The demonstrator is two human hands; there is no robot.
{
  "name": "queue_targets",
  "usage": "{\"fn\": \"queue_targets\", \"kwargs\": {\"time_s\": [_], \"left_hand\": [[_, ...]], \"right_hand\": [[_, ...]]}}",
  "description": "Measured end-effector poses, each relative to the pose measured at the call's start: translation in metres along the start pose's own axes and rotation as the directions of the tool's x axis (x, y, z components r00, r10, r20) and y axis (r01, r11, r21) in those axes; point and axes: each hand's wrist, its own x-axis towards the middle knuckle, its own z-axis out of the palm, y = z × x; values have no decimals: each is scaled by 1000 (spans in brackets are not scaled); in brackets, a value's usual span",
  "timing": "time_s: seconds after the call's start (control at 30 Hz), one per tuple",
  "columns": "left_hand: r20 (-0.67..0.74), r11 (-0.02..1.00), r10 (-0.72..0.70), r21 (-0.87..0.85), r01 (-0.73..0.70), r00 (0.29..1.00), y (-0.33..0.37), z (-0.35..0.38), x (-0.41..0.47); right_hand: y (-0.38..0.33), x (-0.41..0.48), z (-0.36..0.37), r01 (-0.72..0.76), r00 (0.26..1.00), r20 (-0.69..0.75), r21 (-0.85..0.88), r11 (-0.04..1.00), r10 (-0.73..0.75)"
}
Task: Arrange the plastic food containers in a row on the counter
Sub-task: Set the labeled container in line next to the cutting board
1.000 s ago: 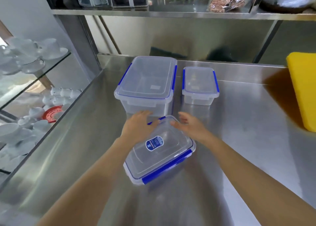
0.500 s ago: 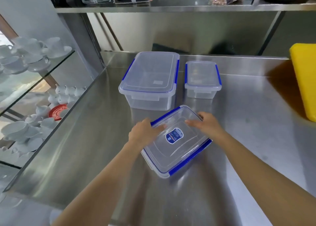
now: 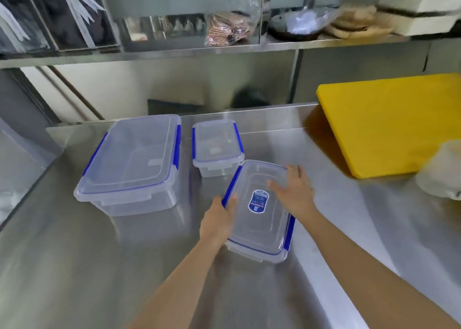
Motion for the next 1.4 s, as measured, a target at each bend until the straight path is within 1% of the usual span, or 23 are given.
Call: {"fn": "queue_targets", "kwargs": {"time_s": [0.03,0.07,0.13,0.17,0.2,0.27,0.33,0.43,0.5,0.57,0.63,0.67,0.7,0.73,0.8,0.97,1.07,1.1,1.13,1.2,1.23,1.3,1.4], "left_hand": [[-7,1000,-13,-23,13,1000,8,7,5],[-18,999,-24,-41,23,1000,17,15,10],[-39,998,-39,-56,37,998,34,28,22],[-47,997,-47,-61,44,998,42,34,28],[-51,996,-58,-70,54,997,50,39,34],[-39,988,-104,-118,98,994,64,50,48],[-17,967,-162,-203,155,987,75,61,63],[-4,913,-174,-375,159,985,88,76,81],[46,856,-114,-502,121,992,92,83,89],[136,823,42,-566,43,990,90,85,94],[178,857,211,-506,-95,961,87,86,100],[165,880,259,-447,-162,952,85,86,103],[135,900,278,-384,-208,951,85,86,106],[100,918,270,-325,-225,958,87,86,109],[48,941,227,-269,-206,973,89,85,117],[28,976,166,-147,-160,986,95,90,134],[-10,986,150,-70,-150,989,100,95,138],[-36,984,163,-72,-165,986,101,96,138],[-69,978,176,-102,-183,982,101,96,138],[-104,957,179,-212,-198,978,102,94,137],[-99,948,180,-247,-199,979,102,93,137],[-67,945,191,-258,-202,979,103,94,136],[-10,943,236,-240,-232,972,110,99,133]], "right_hand": [[5,3,0,-29,1000,-6,75,997,29],[10,6,-1,-44,999,5,204,978,44],[15,12,-2,-44,999,18,469,882,39],[17,17,-4,-39,999,10,535,844,40],[20,24,-5,-43,999,3,559,828,50],[25,39,-8,-91,996,32,560,823,88],[32,57,-11,-128,992,79,576,807,101],[43,87,-15,-123,992,93,597,793,84],[43,104,-16,-99,995,77,598,795,66],[43,119,-13,-55,998,60,604,795,23],[42,132,-11,-20,999,51,607,795,-14],[42,138,-9,-12,998,55,612,791,-28],[41,143,-8,-7,998,59,620,784,-38],[40,148,-6,-2,997,63,623,783,-48],[38,156,-2,19,995,69,620,785,-78],[33,170,-1,68,984,89,622,780,-156],[31,174,-2,105,988,38,564,819,-153],[31,173,-3,112,990,14,542,833,-142],[31,171,-3,122,989,0,552,825,-146],[34,165,-1,141,979,32,604,784,-201],[37,162,1,149,971,65,585,797,-229],[45,160,3,155,966,106,484,861,-234],[56,163,-3,150,976,78,433,889,-203]]}}
